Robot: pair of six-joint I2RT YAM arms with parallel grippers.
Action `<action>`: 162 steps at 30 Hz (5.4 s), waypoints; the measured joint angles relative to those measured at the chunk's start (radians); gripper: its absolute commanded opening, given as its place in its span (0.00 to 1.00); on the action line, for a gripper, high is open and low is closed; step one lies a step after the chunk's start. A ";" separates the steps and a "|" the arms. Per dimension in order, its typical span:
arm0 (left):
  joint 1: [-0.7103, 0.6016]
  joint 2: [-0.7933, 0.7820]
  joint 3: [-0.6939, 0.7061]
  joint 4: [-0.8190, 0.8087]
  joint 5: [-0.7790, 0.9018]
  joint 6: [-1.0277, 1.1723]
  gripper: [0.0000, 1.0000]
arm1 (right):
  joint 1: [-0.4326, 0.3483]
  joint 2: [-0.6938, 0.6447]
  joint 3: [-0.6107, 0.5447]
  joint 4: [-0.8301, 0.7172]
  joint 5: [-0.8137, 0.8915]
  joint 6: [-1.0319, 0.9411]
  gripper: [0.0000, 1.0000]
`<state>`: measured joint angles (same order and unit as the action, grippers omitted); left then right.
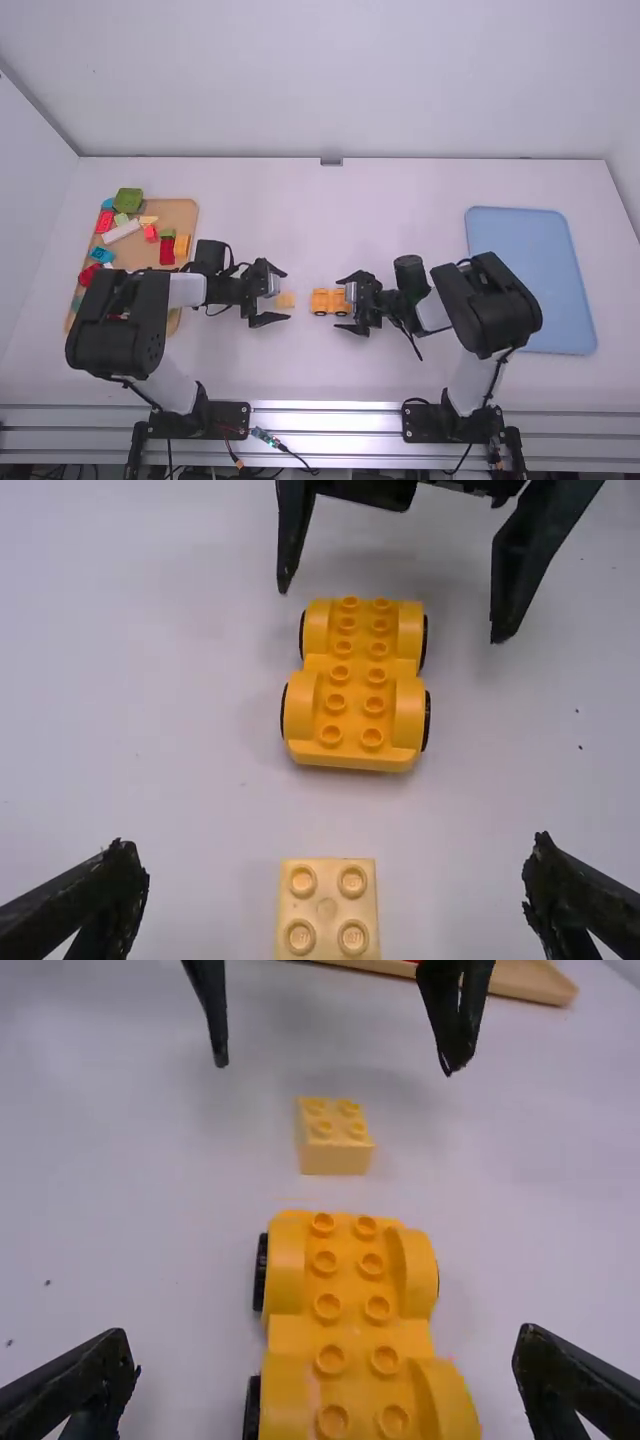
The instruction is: Assemble lego blocks to make yellow taxi
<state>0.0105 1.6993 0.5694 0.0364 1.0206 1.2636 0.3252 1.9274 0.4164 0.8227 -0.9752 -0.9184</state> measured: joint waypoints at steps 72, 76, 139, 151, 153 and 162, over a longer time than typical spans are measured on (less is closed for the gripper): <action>-0.281 0.052 0.070 0.211 -0.144 -0.303 0.02 | 0.032 0.217 0.056 0.229 0.058 0.291 0.99; -0.304 0.052 0.072 0.205 -0.155 -0.303 0.02 | 0.032 0.217 0.087 0.177 0.040 0.275 0.87; -0.309 0.126 0.082 0.217 -0.113 -0.328 0.58 | 0.032 0.217 0.145 0.013 -0.051 0.134 0.66; -0.304 0.111 0.082 0.238 -0.169 -0.386 0.73 | 0.032 0.217 0.145 0.013 -0.050 0.134 0.68; -0.302 0.109 0.082 0.225 -0.177 -0.393 0.72 | 0.032 0.217 0.145 0.014 -0.050 0.135 0.77; -0.302 0.109 0.082 0.219 -0.185 -0.373 0.62 | 0.032 0.217 0.150 0.011 -0.051 0.134 0.77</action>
<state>-0.2916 1.8088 0.6514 0.2550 0.8360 0.8909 0.3573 2.1441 0.5659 0.8333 -1.0267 -0.7841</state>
